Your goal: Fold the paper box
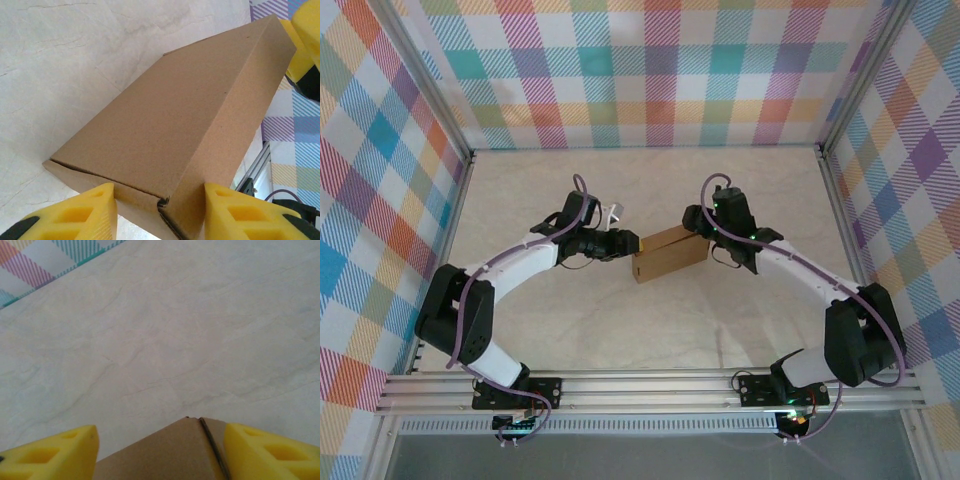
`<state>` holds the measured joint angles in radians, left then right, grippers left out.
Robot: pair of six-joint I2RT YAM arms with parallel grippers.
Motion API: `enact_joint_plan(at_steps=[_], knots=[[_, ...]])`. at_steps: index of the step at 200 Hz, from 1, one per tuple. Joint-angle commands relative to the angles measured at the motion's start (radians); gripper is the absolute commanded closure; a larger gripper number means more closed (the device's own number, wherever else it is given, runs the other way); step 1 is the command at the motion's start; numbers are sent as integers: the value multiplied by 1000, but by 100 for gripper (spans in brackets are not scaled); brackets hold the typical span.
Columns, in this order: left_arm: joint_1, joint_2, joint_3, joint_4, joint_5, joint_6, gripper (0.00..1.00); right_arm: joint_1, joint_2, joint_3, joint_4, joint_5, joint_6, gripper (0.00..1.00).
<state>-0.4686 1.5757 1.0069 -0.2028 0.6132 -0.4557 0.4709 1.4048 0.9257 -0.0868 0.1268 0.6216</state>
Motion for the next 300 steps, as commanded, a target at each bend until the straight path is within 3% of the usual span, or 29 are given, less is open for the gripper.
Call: enact_joint_plan(at_steps=[1, 49, 84, 110, 148, 159, 182, 222, 251, 300], knots=[[-10, 99, -61, -179, -146, 28, 59, -37, -20, -44, -58, -170, 23, 28], [-10, 103, -45, -187, -144, 29, 60, -84, -32, -99, -37, -240, 0, 24], [-10, 105, -37, -203, -147, 40, 60, -94, -11, -107, -52, -252, -6, 50], [-8, 110, -31, -206, -150, 41, 60, -124, -27, -136, -30, -272, 28, 63], [-8, 121, -24, -210, -145, 51, 60, -176, -34, -174, 65, -402, 98, 81], [-8, 122, -24, -211, -145, 55, 60, -181, -30, -174, 77, -431, 110, 76], [-9, 125, -18, -214, -144, 59, 60, -187, -38, -176, 96, -440, 127, 49], [-8, 130, -13, -223, -154, 64, 60, -264, -37, -240, 266, -578, 266, 50], [-8, 130, -12, -222, -155, 62, 60, -276, -28, -247, 293, -602, 290, 50], [-8, 138, -4, -223, -155, 60, 58, -277, -1, -287, 319, -589, 280, 87]])
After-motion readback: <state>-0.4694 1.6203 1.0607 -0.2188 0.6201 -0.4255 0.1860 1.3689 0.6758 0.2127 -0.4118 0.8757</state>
